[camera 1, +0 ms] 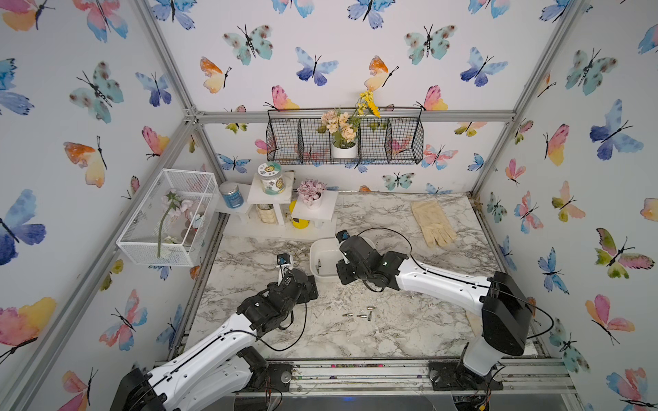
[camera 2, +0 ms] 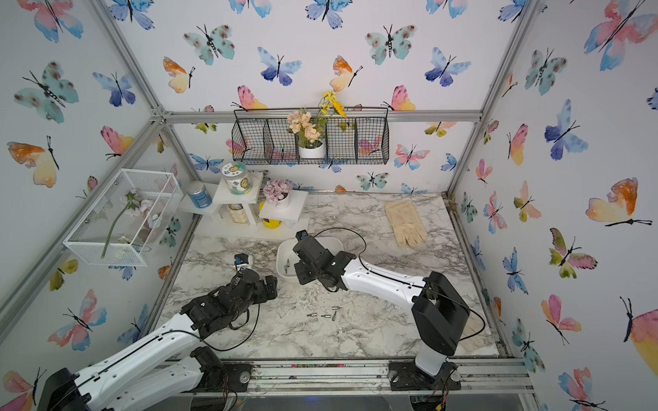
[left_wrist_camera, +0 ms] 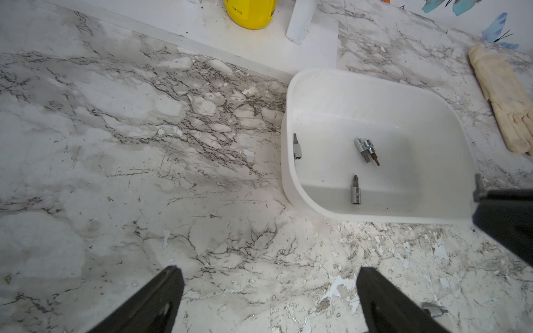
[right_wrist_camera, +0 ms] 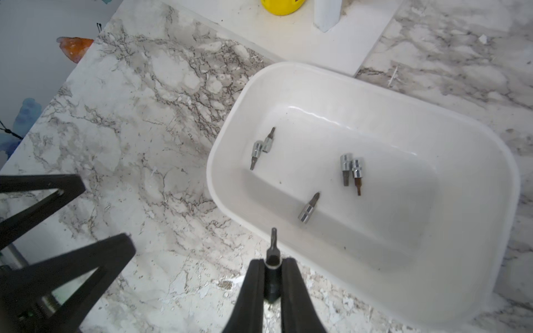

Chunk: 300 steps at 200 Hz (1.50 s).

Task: Put the bit on the desktop into the storage box
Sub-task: Place the screwdriver bit in the storage box.

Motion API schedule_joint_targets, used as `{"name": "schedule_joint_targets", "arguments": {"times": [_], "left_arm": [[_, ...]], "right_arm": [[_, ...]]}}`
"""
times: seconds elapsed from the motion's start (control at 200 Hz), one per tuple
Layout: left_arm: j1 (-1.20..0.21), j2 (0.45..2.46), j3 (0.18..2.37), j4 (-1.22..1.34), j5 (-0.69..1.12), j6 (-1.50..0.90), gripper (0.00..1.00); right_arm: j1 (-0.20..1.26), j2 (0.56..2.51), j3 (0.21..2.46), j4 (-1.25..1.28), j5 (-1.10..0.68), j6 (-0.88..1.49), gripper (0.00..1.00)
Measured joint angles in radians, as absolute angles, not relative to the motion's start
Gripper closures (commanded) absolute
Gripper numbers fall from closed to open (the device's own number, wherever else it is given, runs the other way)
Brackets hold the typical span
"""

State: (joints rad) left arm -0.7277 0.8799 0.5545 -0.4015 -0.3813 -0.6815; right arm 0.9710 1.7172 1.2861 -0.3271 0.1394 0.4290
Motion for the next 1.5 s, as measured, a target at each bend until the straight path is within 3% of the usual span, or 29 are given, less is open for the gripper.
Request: {"name": "schedule_joint_targets", "arguments": {"times": [0.335, 0.686, 0.861, 1.141, 1.501], "left_arm": [[-0.728, 0.879, 0.531, -0.400, -0.381, -0.681, 0.01], [-0.728, 0.879, 0.531, -0.390, -0.381, -0.674, 0.01], [-0.728, 0.879, 0.531, -0.381, -0.380, -0.667, 0.01], [-0.728, 0.878, 0.531, -0.380, -0.377, -0.638, 0.01], [-0.728, 0.902, 0.553, -0.364, -0.262, -0.539, 0.01]], "right_arm": [[0.838, 1.892, 1.406, -0.281, 0.097, 0.368, 0.89], [0.818, 1.995, 1.462, -0.271, 0.059, 0.353, 0.85], [0.817, 1.995, 1.462, -0.268, 0.058, 0.351, 0.64], [0.817, 1.938, 1.427, -0.268, 0.065, 0.355, 0.56], [0.817, 1.634, 1.232, -0.261, 0.158, 0.363, 0.30]]}}
